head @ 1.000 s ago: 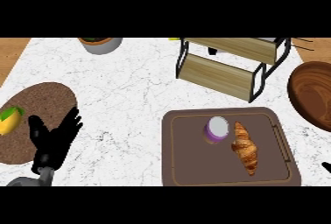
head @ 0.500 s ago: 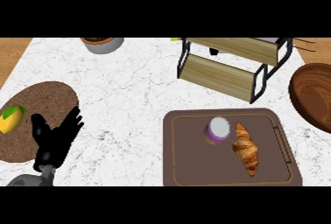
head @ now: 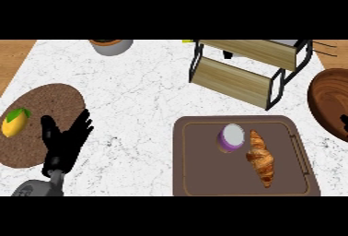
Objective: Pick the croissant from the tray and place it in the tiered shelf
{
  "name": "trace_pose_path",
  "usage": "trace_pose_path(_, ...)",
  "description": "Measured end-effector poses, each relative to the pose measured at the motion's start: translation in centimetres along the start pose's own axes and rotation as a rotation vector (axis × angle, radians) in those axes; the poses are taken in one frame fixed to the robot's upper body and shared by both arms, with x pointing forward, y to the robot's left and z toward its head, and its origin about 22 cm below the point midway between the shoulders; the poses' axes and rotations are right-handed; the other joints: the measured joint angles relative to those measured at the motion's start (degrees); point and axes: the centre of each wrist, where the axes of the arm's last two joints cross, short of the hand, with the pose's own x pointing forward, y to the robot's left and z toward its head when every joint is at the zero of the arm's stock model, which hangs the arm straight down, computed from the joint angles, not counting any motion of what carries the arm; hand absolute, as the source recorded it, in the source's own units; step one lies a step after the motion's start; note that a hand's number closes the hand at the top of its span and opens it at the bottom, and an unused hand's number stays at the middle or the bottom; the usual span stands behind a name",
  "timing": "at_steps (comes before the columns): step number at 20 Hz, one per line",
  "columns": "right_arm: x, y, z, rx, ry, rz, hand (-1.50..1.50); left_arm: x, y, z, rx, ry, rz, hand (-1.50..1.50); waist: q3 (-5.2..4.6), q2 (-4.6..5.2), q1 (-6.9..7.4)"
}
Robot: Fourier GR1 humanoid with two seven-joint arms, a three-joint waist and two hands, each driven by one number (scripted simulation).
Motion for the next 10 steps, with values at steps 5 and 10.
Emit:
trace_pose_path(5,2.4,2.2,-2.1,-0.023,0.101,0.068,-1.5,0.3,0.2,0.4,-0.013,0.001,-0.007,0.0,0.04,0.02,0.49)
trace_pose_path(10,3.8,4.6,-3.5,0.024,0.171,0.133,-1.5,0.1,0.7,0.3,-0.008,-0.007,0.001,0.0,0.08,0.0,0.24)
